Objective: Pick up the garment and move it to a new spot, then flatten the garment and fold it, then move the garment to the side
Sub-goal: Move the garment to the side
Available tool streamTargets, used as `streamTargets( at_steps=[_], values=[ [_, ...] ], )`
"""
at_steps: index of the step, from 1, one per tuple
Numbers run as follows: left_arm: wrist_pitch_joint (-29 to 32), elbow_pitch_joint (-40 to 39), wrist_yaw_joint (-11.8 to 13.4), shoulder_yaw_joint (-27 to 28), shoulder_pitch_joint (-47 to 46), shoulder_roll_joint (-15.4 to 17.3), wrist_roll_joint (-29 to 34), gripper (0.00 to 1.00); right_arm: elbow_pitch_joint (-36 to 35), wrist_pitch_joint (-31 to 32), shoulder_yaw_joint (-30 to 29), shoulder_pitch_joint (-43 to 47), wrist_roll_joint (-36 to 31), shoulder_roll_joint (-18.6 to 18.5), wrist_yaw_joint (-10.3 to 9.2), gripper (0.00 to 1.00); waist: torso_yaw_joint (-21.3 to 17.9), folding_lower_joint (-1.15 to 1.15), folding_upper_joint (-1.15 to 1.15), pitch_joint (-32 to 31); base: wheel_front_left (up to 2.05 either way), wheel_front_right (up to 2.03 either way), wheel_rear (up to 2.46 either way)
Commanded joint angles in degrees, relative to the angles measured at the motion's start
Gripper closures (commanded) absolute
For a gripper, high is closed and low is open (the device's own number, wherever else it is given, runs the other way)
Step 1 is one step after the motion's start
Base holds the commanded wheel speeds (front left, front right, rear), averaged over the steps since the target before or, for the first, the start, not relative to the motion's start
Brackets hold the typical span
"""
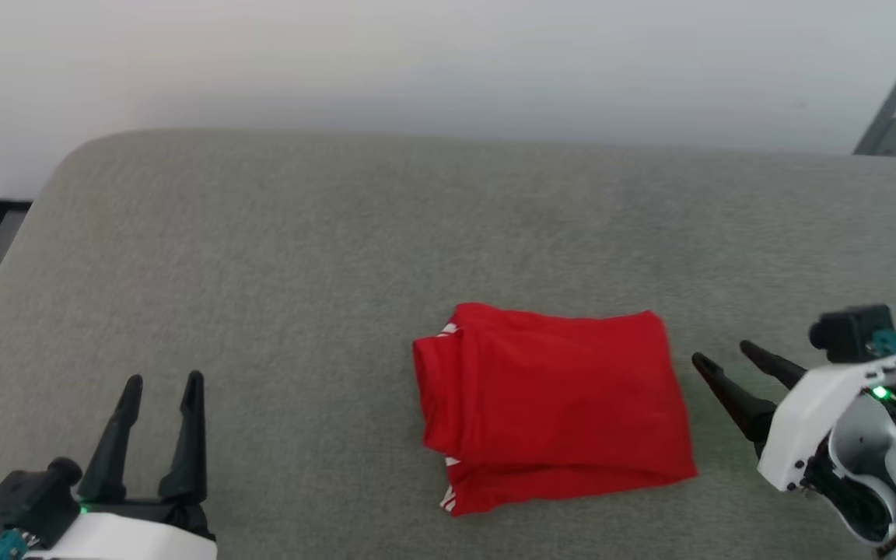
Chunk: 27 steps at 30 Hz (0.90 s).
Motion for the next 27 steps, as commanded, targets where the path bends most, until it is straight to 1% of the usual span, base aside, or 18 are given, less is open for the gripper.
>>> streamTargets(
  at_steps=[1, 6, 10, 12, 15, 17, 18, 19, 20, 22, 24, 26, 27],
  values=[
    [-0.27, 0.03, -0.10, -0.41, -0.98, 0.10, -0.26, 0.00, 0.53, 1.95, 0.84, -1.20, 0.92, -0.46, -0.02, 0.00, 1.76, 0.00, 0.00, 1.79, 0.00, 0.00, 0.00],
    [-0.27, 0.72, -0.10, -2.57, -3.38, -0.18, -0.55, 0.00, 2.54, 12.05, 5.26, -5.23, 2.98, -2.98, -0.02, 0.00, 4.31, 0.00, 0.00, 4.38, 0.00, 0.00, 0.00],
    [-0.27, 1.21, -0.10, -4.16, -5.21, -0.38, -0.82, 0.00, 5.62, 19.16, 7.64, -7.68, 3.62, -3.38, -0.02, 0.00, 6.01, 0.00, 0.00, 6.26, 0.00, 0.00, 0.00],
    [-0.27, 1.48, -0.10, -4.59, -6.05, -0.51, -1.10, 0.00, 7.38, 22.83, 9.05, -8.72, 3.79, -2.86, -0.02, 0.00, 6.63, 0.00, 0.00, 7.13, 0.00, 0.00, 0.00],
    [-0.27, 1.80, -0.09, -5.20, -6.99, -0.58, -1.46, 0.00, 9.81, 27.96, 11.91, -9.14, 5.03, -0.69, -0.02, 0.00, 7.28, 0.00, 0.00, 8.16, 0.00, 0.00, 0.00],
    [-0.27, 1.90, -0.10, -5.52, -7.52, -0.68, -1.67, 0.00, 10.73, 29.56, 13.27, -9.47, 5.96, 0.89, 0.00, 0.00, 7.49, 0.00, 0.00, 8.69, 0.00, 0.00, 0.00],
    [-0.27, 2.00, -0.10, -5.67, -7.87, -0.70, -1.76, 0.00, 11.35, 30.36, 13.66, -9.92, 6.13, 1.28, 0.01, 0.22, 7.58, 0.00, 0.00, 8.87, 0.00, 0.00, 0.00],
    [-0.27, 2.17, -0.10, -5.78, -8.25, -0.68, -1.85, 0.00, 11.27, 31.10, 14.69, -10.16, 5.96, 1.34, 0.02, 0.89, 7.67, 0.00, 0.00, 8.97, 0.00, 0.00, 0.00],
    [-0.27, 2.33, -0.10, -5.77, -8.53, -0.60, -1.96, 0.00, 10.84, 30.93, 14.97, -10.49, 6.24, 1.33, 0.09, 1.00, 7.66, 0.00, 0.00, 9.13, 0.00, 0.00, 0.00],
    [-0.27, 2.48, -0.10, -5.80, -9.17, -0.54, -2.23, 0.00, 10.06, 30.49, 14.46, -11.45, 7.10, 0.65, 0.19, 1.00, 7.55, 0.00, 0.00, 9.36, 0.00, 0.00, 0.00],
    [-0.27, 2.66, -0.10, -5.19, -9.65, -0.67, -2.88, 0.00, 8.72, 29.41, 13.52, -12.75, 7.32, -1.15, 0.13, 1.00, 7.17, 0.00, 0.00, 9.64, 0.00, 0.00, 0.00],
    [-0.27, 2.67, -0.10, -5.09, -10.02, -0.68, -3.16, 0.00, 8.06, 28.90, 12.79, -13.21, 7.55, -1.68, 0.12, 1.00, 6.87, 0.00, 0.00, 9.72, 0.00, 0.00, 0.00],
    [-0.27, 2.80, -0.10, -4.84, -10.46, -0.63, -3.48, 0.00, 7.12, 28.34, 12.25, -13.84, 7.22, -2.56, 0.10, 1.00, 6.55, 0.00, 0.00, 9.85, 0.00, 0.00, 0.00]
  ],
)
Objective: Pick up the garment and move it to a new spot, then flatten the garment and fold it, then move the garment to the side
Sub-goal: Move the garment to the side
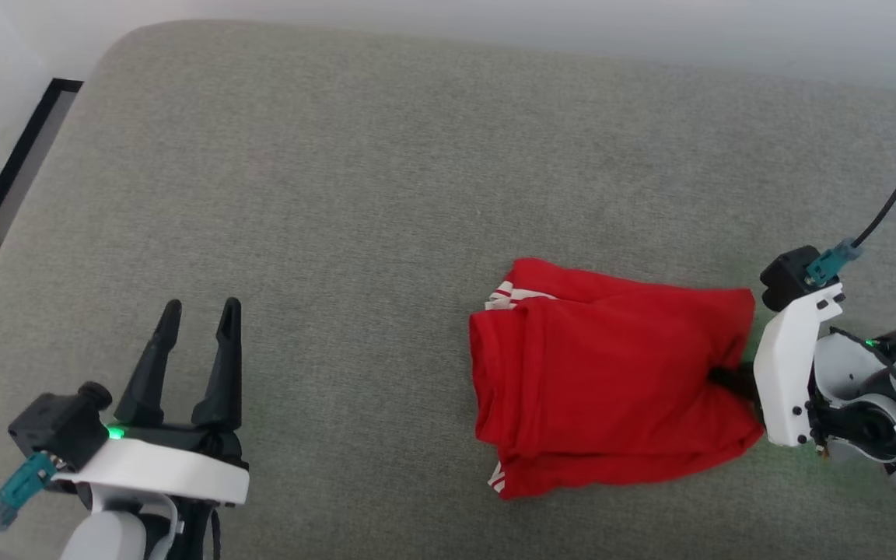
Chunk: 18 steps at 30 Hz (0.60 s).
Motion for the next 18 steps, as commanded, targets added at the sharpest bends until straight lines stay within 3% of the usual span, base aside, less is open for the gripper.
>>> streamTargets(
  at_steps=[1, 6, 18],
  values=[
    [-0.27, 0.26, -0.09, 0.25, -1.16, 0.20, -0.18, 0.00, -0.50, -0.64, 0.27, 0.10, -0.45, 0.03, 0.09, 1.00, -0.83, 0.00, 0.00, 0.24, 0.00, 0.00, 0.00],
    [-0.27, 0.53, -0.09, -0.37, -3.35, 0.92, -0.37, 0.00, -4.19, -1.77, -3.32, -1.12, -1.22, -4.13, 0.05, 1.00, -3.38, 0.00, 0.00, 1.12, 0.00, 0.00, 0.00],
    [-0.26, -1.82, -0.09, -4.79, -10.21, 2.09, 2.44, 0.00, -8.48, -2.87, -12.36, -4.47, -4.33, -9.95, 0.08, 1.00, -12.80, 0.00, 0.00, 5.67, 0.00, 0.00, 0.00]
  ],
)
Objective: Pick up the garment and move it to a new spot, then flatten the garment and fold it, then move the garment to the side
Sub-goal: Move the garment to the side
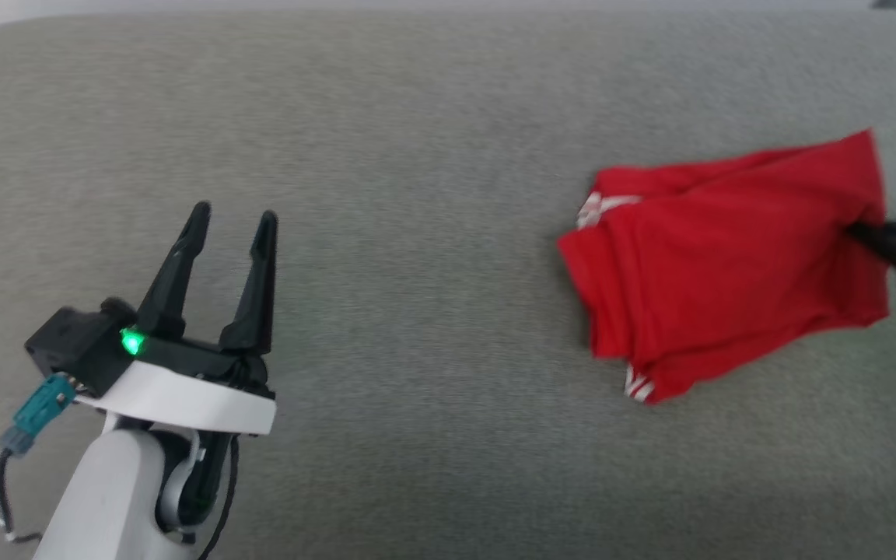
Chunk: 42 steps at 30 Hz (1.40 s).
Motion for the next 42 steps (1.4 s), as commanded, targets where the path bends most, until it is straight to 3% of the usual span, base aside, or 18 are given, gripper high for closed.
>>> streamTargets(
  at_steps=[1, 13, 23, 34, 36, 38, 39, 42],
  values=[
    [-0.27, -0.15, -0.10, -0.77, -1.48, 0.16, 0.56, 0.00, 0.06, -0.67, -1.01, -1.09, -0.56, -0.46, -0.14, 1.00, -3.25, 0.00, 0.00, 2.34, 0.00, 0.00, 0.00],
    [-0.27, -0.12, -0.10, -10.56, -11.12, 3.31, 1.49, 0.00, 3.76, -7.19, -5.94, -6.79, -7.59, -4.21, -0.14, 1.00, -12.43, 0.00, 0.00, 8.22, 0.00, 0.00, 0.00],
    [-0.27, 0.77, -0.10, -20.45, -19.14, 3.54, 0.92, 0.00, 11.76, -15.77, -6.80, -11.79, -18.02, -7.69, -0.14, 1.00, -14.02, 0.00, 0.00, 12.16, 0.00, 0.00, 0.00],
    [-0.27, 1.14, -0.10, -24.53, -22.68, 3.55, 0.34, 0.00, 25.81, -22.83, -10.54, -17.02, -30.55, -2.68, -0.14, 1.00, -12.74, 0.00, 0.00, 15.03, 0.00, 0.00, 0.00],
    [-0.27, 1.07, -0.10, -24.42, -23.18, 3.43, 0.00, 0.00, 28.17, -24.36, -11.46, -17.64, -32.13, -1.69, -0.14, 0.69, -12.20, 0.00, 0.00, 15.23, 0.00, 0.00, 0.00],
    [-0.27, 0.84, -0.10, -23.95, -23.17, 3.49, -0.28, 0.00, 30.47, -25.31, -12.64, -18.15, -32.75, -0.05, -0.14, 0.54, -11.82, 0.00, 0.00, 15.28, 0.00, 0.00, 0.00],
    [-0.27, 0.76, -0.10, -23.74, -22.99, 3.61, -0.36, 0.00, 31.28, -25.79, -13.04, -18.52, -33.15, 0.52, -0.14, 0.03, -11.68, 0.00, 0.00, 15.24, 0.00, 0.00, 0.00],
    [-0.27, 0.55, -0.10, -22.63, -22.19, 4.11, -0.48, 0.00, 33.53, -27.14, -15.06, -20.02, -34.08, 1.40, -0.14, 0.00, -11.35, 0.00, 0.00, 14.94, 0.00, 0.00, 0.00]
  ],
)
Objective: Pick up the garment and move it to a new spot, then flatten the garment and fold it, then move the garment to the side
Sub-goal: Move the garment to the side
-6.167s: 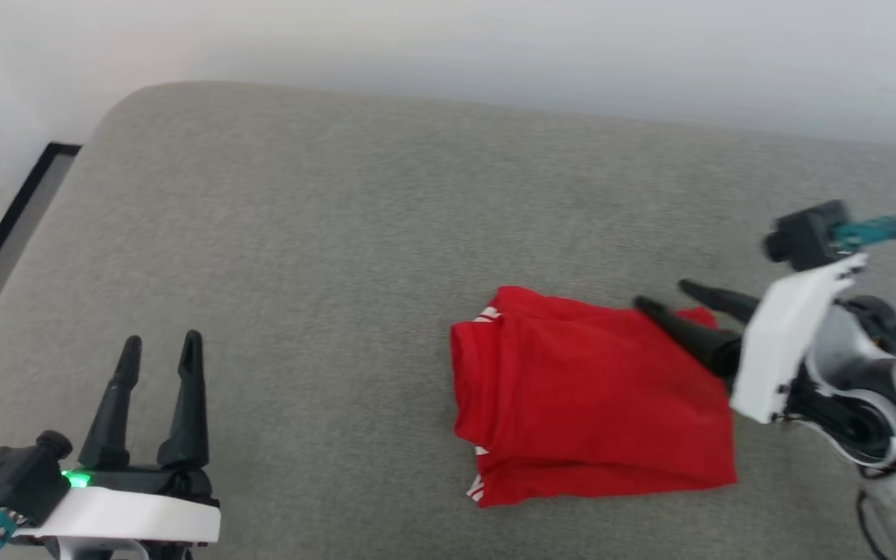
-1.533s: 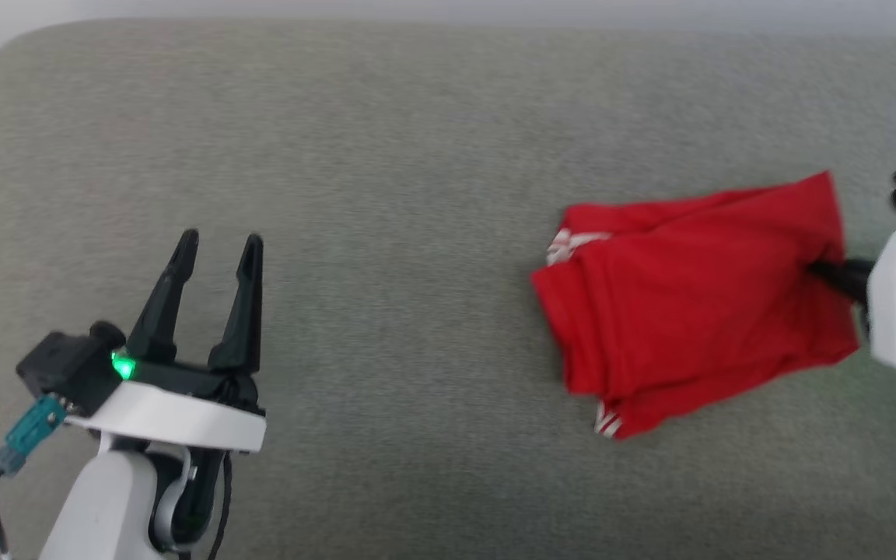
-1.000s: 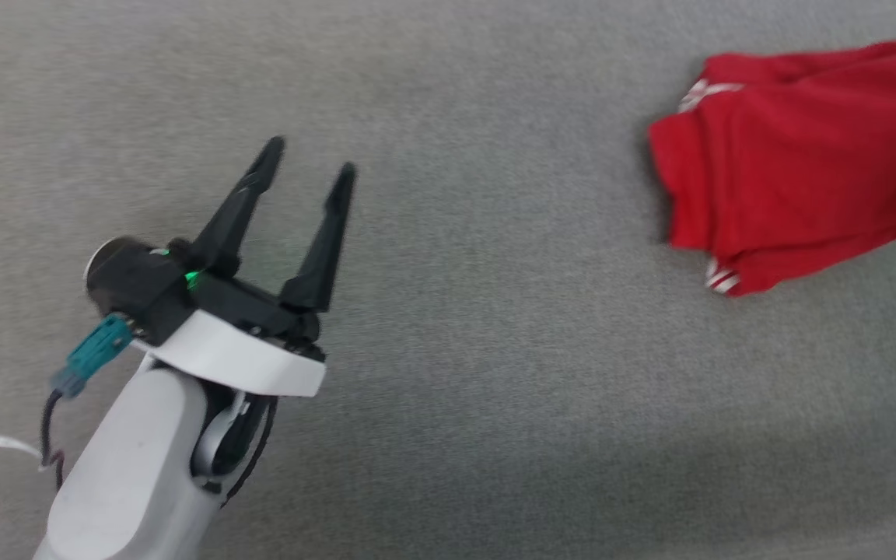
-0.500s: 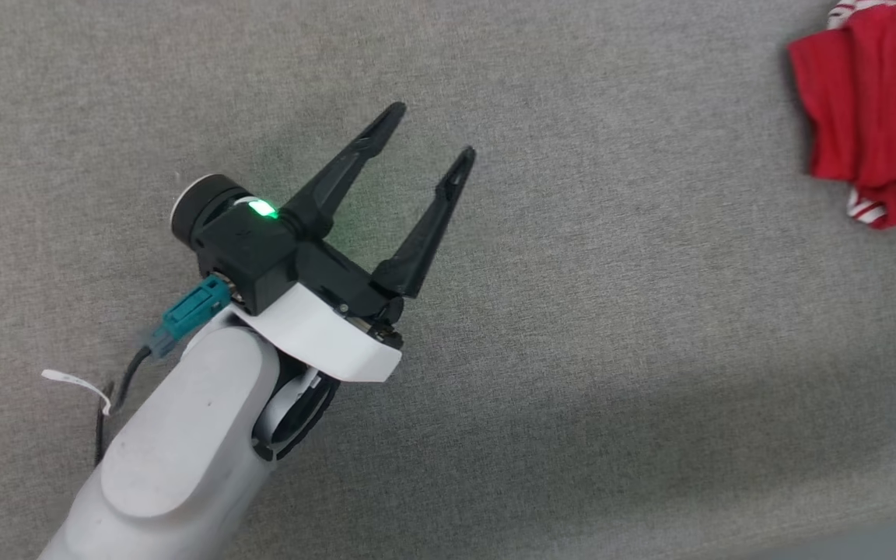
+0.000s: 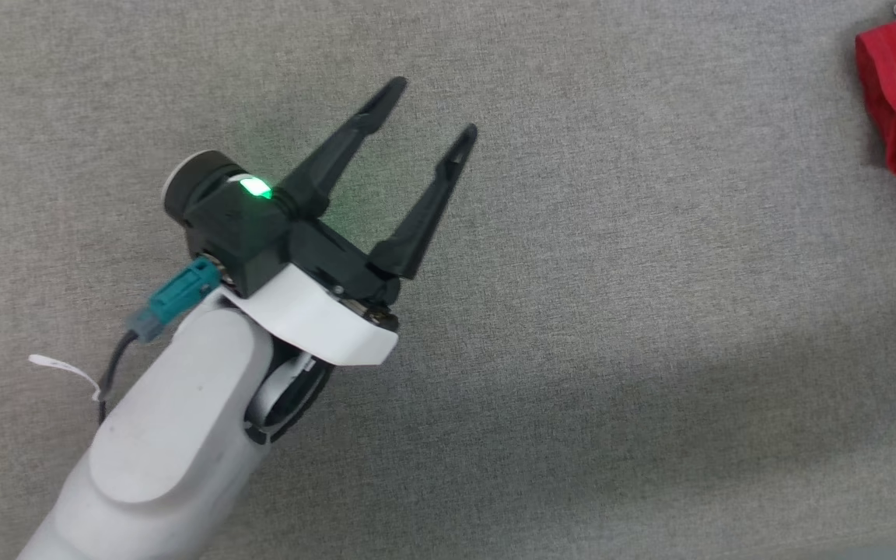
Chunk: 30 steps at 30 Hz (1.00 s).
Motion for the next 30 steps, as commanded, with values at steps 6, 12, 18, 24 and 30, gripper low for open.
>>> streamTargets(
  at_steps=[6, 12, 18, 24, 30],
  values=[
    [-0.27, -0.96, -0.09, 4.25, 2.90, 0.33, -0.94, 0.00, 1.20, -2.74, -1.62, -1.66, 0.03, 1.17, -0.14, 0.00, 0.48, 0.00, 0.00, -1.93, 0.00, 0.00, 0.00],
    [-0.27, -1.34, -0.09, 9.97, 6.57, -0.25, -0.52, 0.00, -1.03, -6.00, -1.57, 0.25, 3.90, 3.29, -0.14, 0.00, 0.97, 0.00, 0.00, -4.91, 0.00, 0.00, 0.00],
    [-0.27, -0.75, -0.09, 16.49, 10.46, -1.41, 0.46, 0.00, -5.59, -9.35, 0.20, 3.39, 7.95, 5.81, -0.14, 0.00, 1.51, 0.00, 0.00, -8.21, 0.00, 0.00, 0.00],
    [-0.27, -0.86, -0.09, 23.06, 14.11, -3.52, 3.89, 0.00, -10.61, -13.00, 2.63, 7.84, 10.17, 8.30, -0.14, 0.00, 2.33, 0.00, 0.00, -11.57, 0.00, 0.00, 0.00],
    [-0.27, -1.78, -0.09, 27.31, 17.52, -4.65, 5.71, 0.00, -14.23, -15.97, 4.60, 11.86, 12.26, 10.31, -0.14, 0.00, 3.30, 0.00, 0.00, -14.15, 0.00, 0.00, 0.00]
  ],
)
